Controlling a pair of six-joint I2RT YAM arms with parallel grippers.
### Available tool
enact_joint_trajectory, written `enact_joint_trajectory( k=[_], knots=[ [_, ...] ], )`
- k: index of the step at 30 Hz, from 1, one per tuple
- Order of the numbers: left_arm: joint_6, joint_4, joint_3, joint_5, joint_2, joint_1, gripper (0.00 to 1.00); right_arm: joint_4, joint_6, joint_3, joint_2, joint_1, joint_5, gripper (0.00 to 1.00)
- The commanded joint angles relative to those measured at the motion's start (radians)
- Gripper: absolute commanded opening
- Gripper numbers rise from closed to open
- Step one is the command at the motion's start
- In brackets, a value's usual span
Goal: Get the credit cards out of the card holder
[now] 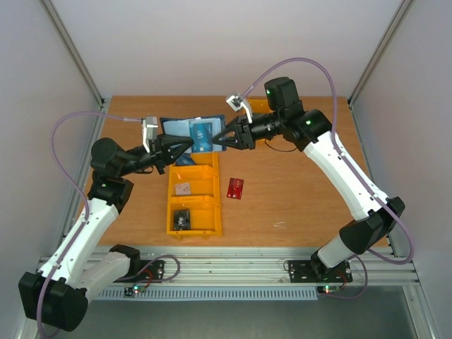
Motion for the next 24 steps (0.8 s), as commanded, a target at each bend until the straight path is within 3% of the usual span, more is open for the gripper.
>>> enact_joint_trajectory(
  k=[1,6,11,24],
  knots=[
    [-0.005,0.051,-0.010,0.013,-0.021,0.006,0.00,-0.033,-0.023,0.009,-0.035,-0.005,-0.020,0.18],
    [-0.009,0.051,-0.009,0.011,-0.017,0.007,0.00,-0.027,-0.013,0.011,-0.031,-0.005,-0.032,0.01],
    [-0.010,0.055,-0.007,-0.007,-0.020,0.007,0.07,-0.025,-0.014,0.012,-0.030,-0.005,-0.041,0.01],
    [-0.024,0.029,-0.010,-0.031,-0.034,0.014,0.11,-0.040,-0.019,0.013,-0.025,-0.005,-0.046,0.01]
  ],
)
